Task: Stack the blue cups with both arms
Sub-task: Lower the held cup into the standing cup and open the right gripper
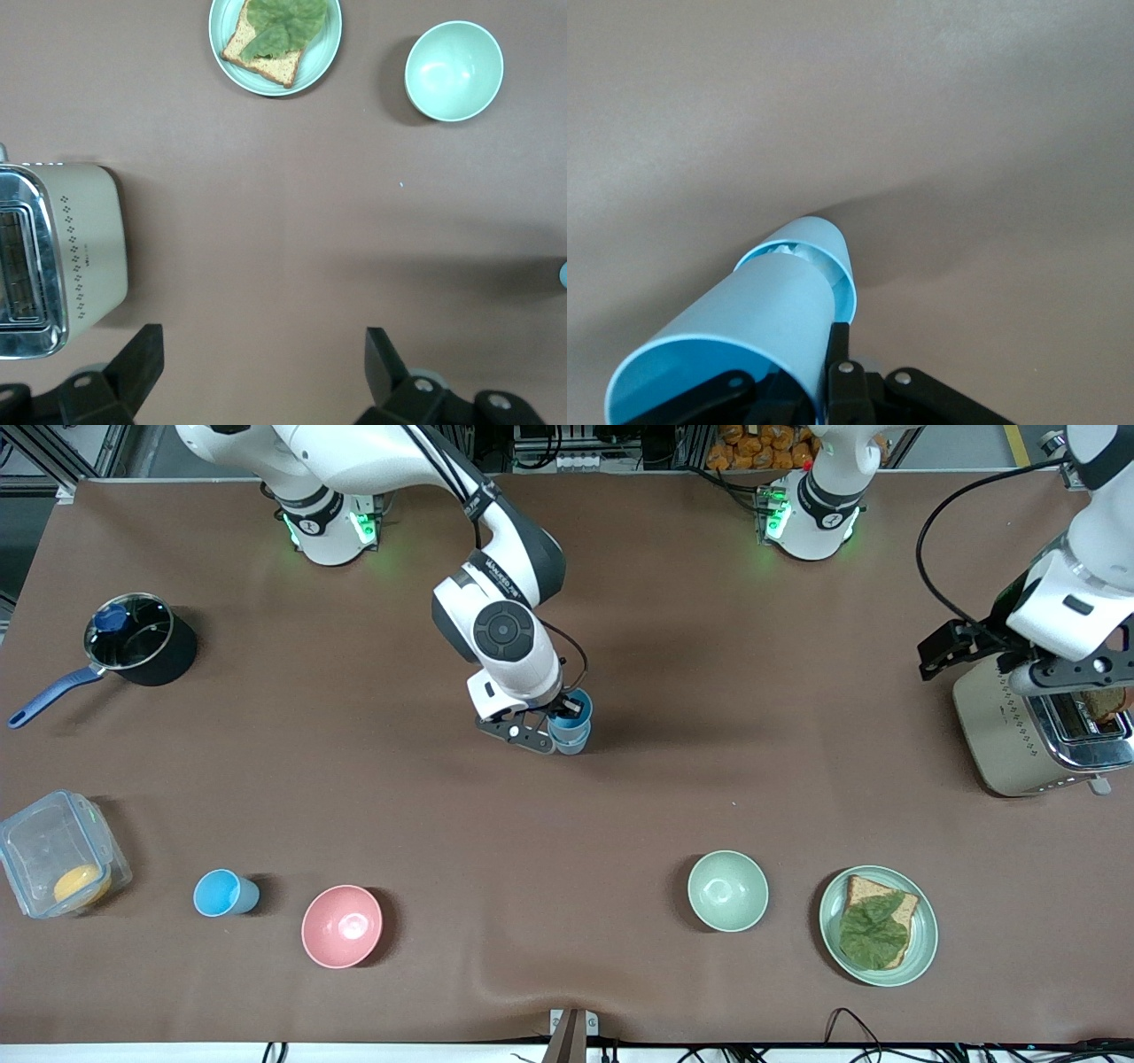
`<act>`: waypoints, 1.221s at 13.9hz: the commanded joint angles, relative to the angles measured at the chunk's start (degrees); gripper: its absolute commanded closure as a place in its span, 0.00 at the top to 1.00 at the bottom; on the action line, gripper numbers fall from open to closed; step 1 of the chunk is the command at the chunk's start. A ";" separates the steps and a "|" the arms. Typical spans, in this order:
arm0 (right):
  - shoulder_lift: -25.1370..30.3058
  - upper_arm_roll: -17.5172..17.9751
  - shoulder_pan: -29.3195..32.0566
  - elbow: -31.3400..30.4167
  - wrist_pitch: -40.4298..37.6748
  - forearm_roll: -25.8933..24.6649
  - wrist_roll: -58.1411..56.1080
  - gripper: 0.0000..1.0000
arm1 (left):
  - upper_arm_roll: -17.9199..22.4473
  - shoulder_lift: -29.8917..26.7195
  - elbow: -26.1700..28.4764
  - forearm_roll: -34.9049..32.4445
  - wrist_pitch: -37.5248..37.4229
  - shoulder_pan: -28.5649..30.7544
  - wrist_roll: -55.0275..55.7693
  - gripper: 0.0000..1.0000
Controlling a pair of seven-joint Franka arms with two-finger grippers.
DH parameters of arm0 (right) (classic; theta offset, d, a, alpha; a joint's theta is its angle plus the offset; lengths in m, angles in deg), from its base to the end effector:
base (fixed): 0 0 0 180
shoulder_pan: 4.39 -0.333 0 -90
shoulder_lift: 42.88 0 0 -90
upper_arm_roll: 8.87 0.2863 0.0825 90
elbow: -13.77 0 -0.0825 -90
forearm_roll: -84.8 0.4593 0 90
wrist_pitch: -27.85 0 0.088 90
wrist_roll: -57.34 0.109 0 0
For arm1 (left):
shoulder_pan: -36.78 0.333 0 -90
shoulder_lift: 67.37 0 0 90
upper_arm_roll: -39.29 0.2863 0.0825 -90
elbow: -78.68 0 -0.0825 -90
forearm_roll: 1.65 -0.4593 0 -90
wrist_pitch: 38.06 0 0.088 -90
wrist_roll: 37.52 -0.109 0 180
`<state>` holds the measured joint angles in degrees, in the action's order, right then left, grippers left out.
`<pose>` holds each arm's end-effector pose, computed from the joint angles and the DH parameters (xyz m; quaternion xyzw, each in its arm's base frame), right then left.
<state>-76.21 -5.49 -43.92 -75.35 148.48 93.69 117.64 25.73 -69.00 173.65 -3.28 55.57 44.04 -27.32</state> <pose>0.5419 0.5084 0.2397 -0.9772 0.1951 0.0742 0.0388 0.6228 -0.0673 0.5681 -0.9993 -0.0332 -0.0046 0.0170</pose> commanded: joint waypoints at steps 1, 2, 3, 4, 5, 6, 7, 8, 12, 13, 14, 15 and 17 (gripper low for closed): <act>-1.12 -0.04 -0.45 1.58 0.13 -0.54 1.40 0.00 | 5.21 2.76 -6.87 -0.82 -5.71 -4.35 -2.46 1.00; -1.64 -0.04 -0.63 1.58 0.92 -0.45 1.49 0.00 | 5.30 4.08 -9.60 -1.00 -6.86 -4.79 -3.17 1.00; -2.26 -0.04 -0.63 1.58 1.19 -0.45 1.49 0.00 | 5.56 5.22 -11.19 -1.18 -7.57 -6.28 -3.52 1.00; -2.53 -0.04 -0.63 1.58 1.54 -0.54 1.49 0.00 | 6.79 5.67 -11.47 -2.13 -7.84 -7.69 -3.61 1.00; -2.88 -0.04 -0.63 1.58 1.80 -0.54 1.49 0.00 | 8.63 5.67 -11.47 -2.67 -7.84 -9.27 -4.31 1.00; -3.05 -0.04 -0.63 1.58 1.89 -0.45 1.49 0.00 | 10.21 5.67 -11.56 -2.24 -7.84 -9.72 -5.71 1.00; -3.32 -0.04 -0.55 1.58 1.81 -0.36 1.49 0.00 | 10.57 5.50 -11.47 -2.23 -7.84 -9.55 -7.20 1.00; -3.32 -0.04 -0.54 1.58 1.72 -0.10 1.49 0.00 | 10.49 5.50 -11.39 -2.14 -7.84 -9.02 -7.65 1.00; -2.27 0.13 -0.54 1.67 1.02 -0.01 1.31 1.00 | 10.49 5.23 -11.03 -0.74 -8.90 -8.84 -7.13 1.00; -1.40 0.05 -0.37 1.67 0.15 -0.18 1.05 1.00 | 10.40 5.23 -11.03 -0.65 -9.07 -8.93 -6.95 1.00; -0.17 -0.04 0.15 1.67 -1.43 -0.71 0.18 1.00 | 10.31 5.15 -11.03 -0.39 -9.68 -8.93 -6.95 1.00; 0.80 -0.39 0.77 1.67 -2.40 -0.80 -1.31 1.00 | 10.40 5.15 -11.03 0.40 -10.38 -8.76 -6.87 1.00; 3.52 -1.62 4.01 1.58 -5.91 -1.06 -6.14 1.00 | 10.58 5.06 -11.03 0.67 -10.83 -8.67 -6.78 1.00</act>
<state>-76.41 -6.60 -43.32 -72.89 146.30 93.41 115.33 36.05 -64.05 163.95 -3.79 46.51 35.28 -33.93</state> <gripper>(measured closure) 0.207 0.000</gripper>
